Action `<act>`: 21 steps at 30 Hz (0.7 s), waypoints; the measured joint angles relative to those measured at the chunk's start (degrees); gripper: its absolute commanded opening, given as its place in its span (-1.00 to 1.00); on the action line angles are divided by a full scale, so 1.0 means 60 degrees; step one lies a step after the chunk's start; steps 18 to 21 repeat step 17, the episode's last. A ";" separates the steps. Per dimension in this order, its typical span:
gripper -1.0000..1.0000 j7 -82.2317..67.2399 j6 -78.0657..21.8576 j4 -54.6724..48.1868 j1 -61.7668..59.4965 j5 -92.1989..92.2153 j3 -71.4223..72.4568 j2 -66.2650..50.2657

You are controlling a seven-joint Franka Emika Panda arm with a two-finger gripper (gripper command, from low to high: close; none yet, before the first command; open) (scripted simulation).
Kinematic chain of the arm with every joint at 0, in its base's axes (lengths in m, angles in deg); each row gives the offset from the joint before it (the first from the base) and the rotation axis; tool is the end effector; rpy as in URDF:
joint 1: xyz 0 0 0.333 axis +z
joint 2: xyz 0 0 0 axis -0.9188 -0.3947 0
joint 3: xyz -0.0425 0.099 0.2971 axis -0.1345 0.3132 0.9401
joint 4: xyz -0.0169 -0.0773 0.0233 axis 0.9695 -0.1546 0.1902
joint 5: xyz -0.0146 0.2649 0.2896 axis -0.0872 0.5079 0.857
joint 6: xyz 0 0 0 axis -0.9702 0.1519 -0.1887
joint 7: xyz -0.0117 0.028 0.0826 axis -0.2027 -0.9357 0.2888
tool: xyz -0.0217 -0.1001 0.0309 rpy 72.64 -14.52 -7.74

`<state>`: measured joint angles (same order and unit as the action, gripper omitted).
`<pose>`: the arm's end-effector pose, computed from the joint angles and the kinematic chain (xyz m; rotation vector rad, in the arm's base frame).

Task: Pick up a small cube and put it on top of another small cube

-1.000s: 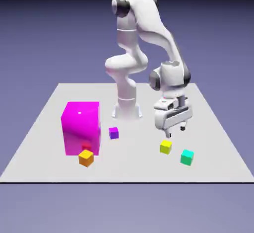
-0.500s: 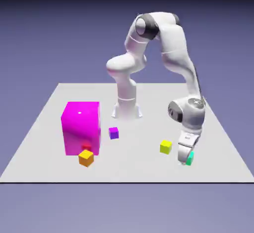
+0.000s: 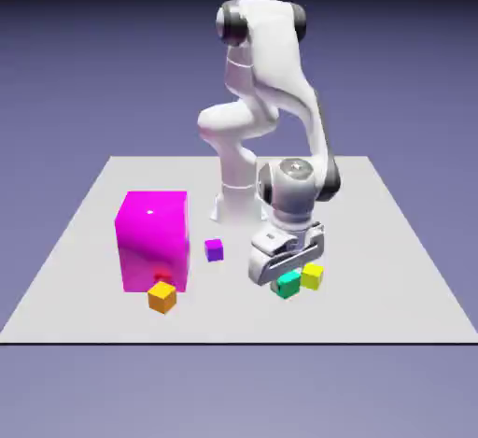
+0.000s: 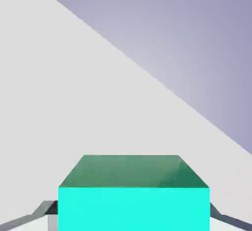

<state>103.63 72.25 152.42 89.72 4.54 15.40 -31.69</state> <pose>0.4848 0.0316 0.2223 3.0812 -0.4546 -0.0159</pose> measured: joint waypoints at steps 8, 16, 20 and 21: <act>-1.00 0.0332 -0.0325 0.0535 -0.2776 -0.0008 -0.1318 0.0823; 1.00 -0.0827 0.1255 0.0491 -0.4069 0.1664 -0.0246 -0.0953; 1.00 -0.0827 0.1255 0.0491 -0.4069 0.1664 -0.0246 -0.0953; 1.00 -0.0827 0.1255 0.0491 -0.4069 0.1664 -0.0246 -0.0953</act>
